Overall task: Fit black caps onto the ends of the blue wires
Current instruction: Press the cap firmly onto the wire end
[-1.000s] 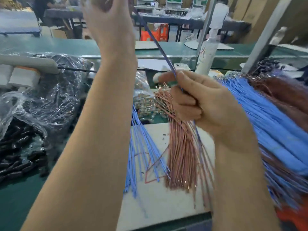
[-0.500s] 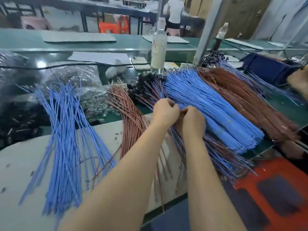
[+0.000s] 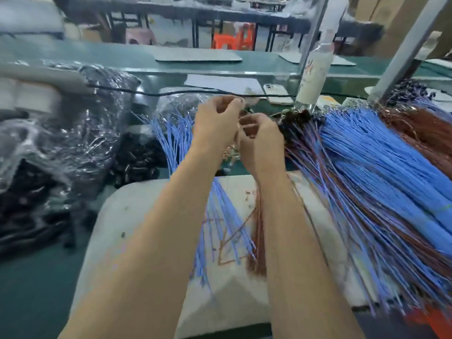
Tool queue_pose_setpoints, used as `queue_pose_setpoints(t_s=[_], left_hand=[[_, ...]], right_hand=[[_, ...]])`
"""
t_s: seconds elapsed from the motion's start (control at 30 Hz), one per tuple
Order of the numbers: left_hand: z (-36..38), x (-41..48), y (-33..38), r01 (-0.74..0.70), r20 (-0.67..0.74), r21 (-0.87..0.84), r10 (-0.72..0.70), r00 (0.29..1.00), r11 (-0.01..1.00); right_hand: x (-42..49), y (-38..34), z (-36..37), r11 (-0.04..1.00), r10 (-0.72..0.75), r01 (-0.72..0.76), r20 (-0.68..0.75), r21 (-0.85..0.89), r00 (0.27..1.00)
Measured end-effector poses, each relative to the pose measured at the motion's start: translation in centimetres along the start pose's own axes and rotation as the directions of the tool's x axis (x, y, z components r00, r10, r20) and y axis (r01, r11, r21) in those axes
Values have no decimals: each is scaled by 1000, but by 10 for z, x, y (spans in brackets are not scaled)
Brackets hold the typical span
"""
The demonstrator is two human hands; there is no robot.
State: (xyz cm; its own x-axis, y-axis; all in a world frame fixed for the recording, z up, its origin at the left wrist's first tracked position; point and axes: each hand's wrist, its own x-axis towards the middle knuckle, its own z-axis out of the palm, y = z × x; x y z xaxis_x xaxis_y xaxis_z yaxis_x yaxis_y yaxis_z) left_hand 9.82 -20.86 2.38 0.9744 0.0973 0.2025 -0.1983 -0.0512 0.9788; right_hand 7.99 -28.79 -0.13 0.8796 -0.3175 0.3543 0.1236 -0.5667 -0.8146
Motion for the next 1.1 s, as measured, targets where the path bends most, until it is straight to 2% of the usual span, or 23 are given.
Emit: queue_pose_setpoints(t_s=[0.13, 0.27, 0.37, 0.47, 0.6, 0.67, 0.7, 0.73, 0.8, 0.83, 0.9, 0.93, 0.97, 1.0, 1.03, 1.1], left_hand=[[-78, -1, -13, 48, -202, -122, -73, 977, 991], [-139, -11, -23, 68, -362, -222, -147, 921, 973], [-167, -19, -27, 91, -389, -253, -187, 902, 963], [-179, -24, -28, 110, -367, -236, -193, 910, 966], [-176, -26, -29, 142, -336, -204, -206, 919, 969], [-171, -25, -23, 153, -266, -86, -171, 949, 984], [-171, -25, -18, 130, -208, 38, -120, 971, 991], [-172, -30, -12, 70, -119, 207, -46, 992, 976], [-183, -51, -3, -123, 160, 503, 48, 986, 856], [-193, -69, -2, -213, 309, 587, 27, 951, 781], [-216, -114, -6, -417, 597, 653, -91, 797, 632], [-220, -132, -9, -529, 692, 659, -156, 705, 535], [-221, -141, -15, -613, 737, 649, -173, 653, 450], [-214, -143, -19, -603, 726, 645, -129, 676, 468], [-201, -138, -19, -542, 669, 629, -32, 743, 557], [-168, -113, -20, -303, 371, 524, 107, 923, 796]], right_hand=[[-11, -25, 63, 990, -66, 102, 318, -100, 946], [-28, -41, 106, 965, -86, 193, 478, -179, 874], [-35, -44, 122, 918, -76, 289, 593, -273, 802], [-34, -45, 130, 881, -31, 320, 631, -349, 775], [-32, -43, 130, 904, -34, 270, 576, -330, 817], [-31, -38, 124, 945, -51, 214, 531, -249, 846], [-31, -36, 118, 961, -63, 191, 510, -201, 858], [-31, -33, 111, 972, -74, 173, 494, -157, 866], [-34, -29, 94, 984, -99, 159, 476, -86, 874], [-37, -27, 85, 985, -112, 160, 477, -61, 871], [-44, -23, 71, 987, -131, 160, 480, -21, 868], [-47, -21, 67, 989, -132, 150, 476, 1, 869], [-50, -21, 65, 991, -133, 133, 469, 34, 873], [-54, -22, 64, 991, -133, 105, 458, 88, 879], [-57, -24, 65, 984, -132, 66, 434, 163, 891], [-63, -29, 71, 951, -112, -3, 353, 309, 929]])
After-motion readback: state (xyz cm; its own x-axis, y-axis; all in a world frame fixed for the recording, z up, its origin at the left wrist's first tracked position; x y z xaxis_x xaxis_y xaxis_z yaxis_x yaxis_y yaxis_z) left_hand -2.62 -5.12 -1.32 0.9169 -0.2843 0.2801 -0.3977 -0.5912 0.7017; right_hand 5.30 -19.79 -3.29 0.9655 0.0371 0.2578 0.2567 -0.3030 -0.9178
